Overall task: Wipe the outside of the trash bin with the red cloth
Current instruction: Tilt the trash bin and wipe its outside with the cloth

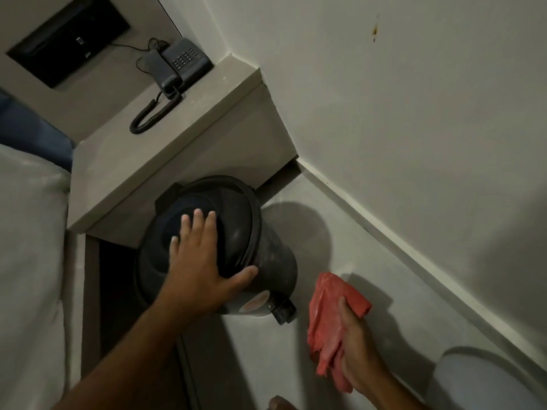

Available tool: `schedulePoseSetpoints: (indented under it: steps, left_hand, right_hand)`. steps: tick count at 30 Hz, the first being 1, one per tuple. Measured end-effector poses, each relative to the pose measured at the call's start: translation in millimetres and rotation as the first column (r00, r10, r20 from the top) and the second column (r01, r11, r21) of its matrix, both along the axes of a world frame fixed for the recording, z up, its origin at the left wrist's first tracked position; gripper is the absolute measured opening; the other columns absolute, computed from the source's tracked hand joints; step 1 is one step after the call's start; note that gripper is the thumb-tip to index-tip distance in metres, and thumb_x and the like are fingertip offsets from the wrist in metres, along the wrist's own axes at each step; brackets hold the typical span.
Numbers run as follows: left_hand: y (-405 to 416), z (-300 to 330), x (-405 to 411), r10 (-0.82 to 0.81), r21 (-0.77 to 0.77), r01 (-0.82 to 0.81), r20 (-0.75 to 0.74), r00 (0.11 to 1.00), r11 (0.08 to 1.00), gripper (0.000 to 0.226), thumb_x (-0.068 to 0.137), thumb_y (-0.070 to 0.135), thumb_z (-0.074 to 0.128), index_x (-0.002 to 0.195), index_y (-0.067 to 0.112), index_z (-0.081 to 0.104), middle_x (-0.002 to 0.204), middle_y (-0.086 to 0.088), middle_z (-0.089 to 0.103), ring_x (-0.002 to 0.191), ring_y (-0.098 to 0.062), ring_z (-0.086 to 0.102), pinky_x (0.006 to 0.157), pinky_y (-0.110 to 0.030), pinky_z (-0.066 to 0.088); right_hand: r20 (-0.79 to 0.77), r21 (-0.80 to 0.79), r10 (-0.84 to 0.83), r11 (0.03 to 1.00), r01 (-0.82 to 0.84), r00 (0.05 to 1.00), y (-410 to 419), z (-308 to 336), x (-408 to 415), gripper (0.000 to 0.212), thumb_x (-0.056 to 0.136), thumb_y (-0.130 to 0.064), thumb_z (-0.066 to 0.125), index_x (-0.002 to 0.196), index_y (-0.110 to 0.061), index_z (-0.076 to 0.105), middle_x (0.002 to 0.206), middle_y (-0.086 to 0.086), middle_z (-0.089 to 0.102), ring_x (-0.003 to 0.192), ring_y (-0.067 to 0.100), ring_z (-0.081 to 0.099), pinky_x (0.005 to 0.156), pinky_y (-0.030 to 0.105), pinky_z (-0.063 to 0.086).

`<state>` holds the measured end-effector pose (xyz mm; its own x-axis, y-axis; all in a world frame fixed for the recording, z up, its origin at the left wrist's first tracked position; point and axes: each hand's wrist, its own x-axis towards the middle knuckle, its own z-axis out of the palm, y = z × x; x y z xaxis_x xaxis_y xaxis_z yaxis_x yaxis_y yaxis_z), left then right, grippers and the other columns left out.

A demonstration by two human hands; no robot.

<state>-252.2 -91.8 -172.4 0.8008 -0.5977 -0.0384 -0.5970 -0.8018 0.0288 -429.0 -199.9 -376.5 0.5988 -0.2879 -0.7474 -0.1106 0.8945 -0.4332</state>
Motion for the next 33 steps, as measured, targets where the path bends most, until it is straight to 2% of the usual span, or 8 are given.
schedulePoseSetpoints:
  steps: [7, 10, 16, 19, 23, 26, 29, 33]
  left_hand:
    - [21.2, 10.6, -10.7, 0.13, -0.068, -0.138, -0.121, 0.984, 0.988, 0.129, 0.047, 0.046, 0.084, 0.151, 0.027, 0.011, 0.161, 0.0, 0.018, 0.146, -0.026, 0.019, 0.114, -0.062, 0.022]
    - [70.2, 35.9, -1.9, 0.142, -0.271, -0.194, -0.199, 0.97, 0.943, 0.115, 0.05, 0.033, 0.089, 0.147, 0.039, 0.026, 0.14, 0.003, 0.049, 0.116, -0.017, 0.052, 0.087, -0.034, 0.049]
    - [117.1, 39.1, -9.7, 0.011, -0.368, -0.129, -0.304, 0.952, 0.921, 0.099, 0.051, 0.037, 0.068, 0.143, 0.023, 0.035, 0.121, -0.002, 0.062, 0.107, -0.022, 0.064, 0.08, -0.033, 0.054]
    - [110.9, 38.8, -10.5, -0.013, -0.373, -0.108, -0.309, 0.951, 0.921, 0.1, 0.051, 0.039, 0.068, 0.144, 0.023, 0.034, 0.123, 0.011, 0.061, 0.108, -0.007, 0.062, 0.077, -0.013, 0.051]
    - [106.9, 44.1, -13.7, -0.083, -0.369, -0.033, -0.294, 0.952, 0.929, 0.101, 0.056, 0.036, 0.067, 0.148, 0.021, 0.029, 0.13, 0.015, 0.055, 0.115, -0.007, 0.057, 0.085, -0.013, 0.048]
    - [99.9, 48.5, -17.2, -0.108, -0.342, 0.002, -0.29, 0.951, 0.94, 0.105, 0.058, 0.036, 0.067, 0.152, 0.019, 0.022, 0.137, 0.009, 0.051, 0.121, -0.013, 0.055, 0.09, -0.019, 0.049]
    - [89.3, 48.2, -19.5, -0.087, -0.33, -0.012, -0.284, 0.955, 0.944, 0.107, 0.057, 0.027, 0.069, 0.152, 0.023, 0.021, 0.14, 0.004, 0.048, 0.126, -0.014, 0.05, 0.097, -0.031, 0.049]
    - [62.6, 47.1, -20.3, 0.056, -0.301, -0.129, -0.239, 0.969, 0.945, 0.102, 0.049, 0.034, 0.065, 0.144, 0.024, 0.029, 0.126, 0.007, 0.046, 0.108, 0.0, 0.044, 0.086, -0.032, 0.046]
  right_hand:
    - [-0.024, -0.058, 0.075, 0.995, -0.076, 0.997, -10.6, 9.8, -2.6, 0.087, 0.08, -0.064, 0.055, 0.149, -0.011, 0.047, 0.137, 0.02, 0.061, 0.122, 0.037, 0.06, 0.109, 0.056, 0.045]
    - [-0.024, -0.126, 0.089, 0.988, -0.091, 0.996, -16.3, 11.0, -0.8, 0.069, 0.096, -0.056, 0.049, 0.148, -0.01, 0.048, 0.135, 0.019, 0.062, 0.12, 0.034, 0.062, 0.104, 0.051, 0.05]
    - [0.056, -0.351, 0.173, 0.925, -0.143, 0.983, -11.9, 25.5, 19.0, 0.049, 0.089, -0.065, 0.051, 0.133, -0.042, 0.057, 0.138, -0.004, 0.064, 0.124, 0.016, 0.062, 0.11, 0.043, 0.048]
    - [0.036, -0.643, 0.222, 0.751, -0.147, 0.974, -13.0, 24.2, 34.5, 0.038, 0.095, -0.063, 0.045, 0.131, -0.056, 0.052, 0.144, -0.018, 0.056, 0.134, 0.006, 0.052, 0.112, 0.036, 0.044]
    - [-0.299, -0.927, 0.146, 0.192, -0.323, 0.943, -26.5, 29.9, 64.8, 0.043, 0.098, -0.061, 0.031, 0.118, -0.035, 0.06, 0.107, -0.025, 0.055, 0.1, 0.0, 0.056, 0.092, 0.028, 0.048]
    - [-0.419, -0.827, 0.303, 0.262, -0.497, 0.856, -41.2, 61.1, 110.8, 0.051, 0.1, -0.056, 0.034, 0.075, -0.022, 0.063, 0.074, -0.004, 0.065, 0.072, 0.021, 0.065, 0.078, 0.043, 0.059]
    - [-0.387, -0.751, 0.508, 0.311, -0.583, 0.769, -45.2, 114.6, 154.1, 0.051, 0.103, -0.052, 0.035, 0.105, -0.015, 0.07, 0.111, 0.016, 0.071, 0.107, 0.036, 0.066, 0.099, 0.048, 0.05]
    - [-0.119, -0.97, 0.376, 0.153, -0.188, 0.919, 9.4, 162.8, 158.2, 0.034, 0.095, -0.055, 0.037, 0.106, -0.033, 0.06, 0.109, 0.002, 0.068, 0.11, 0.026, 0.062, 0.104, 0.053, 0.047]
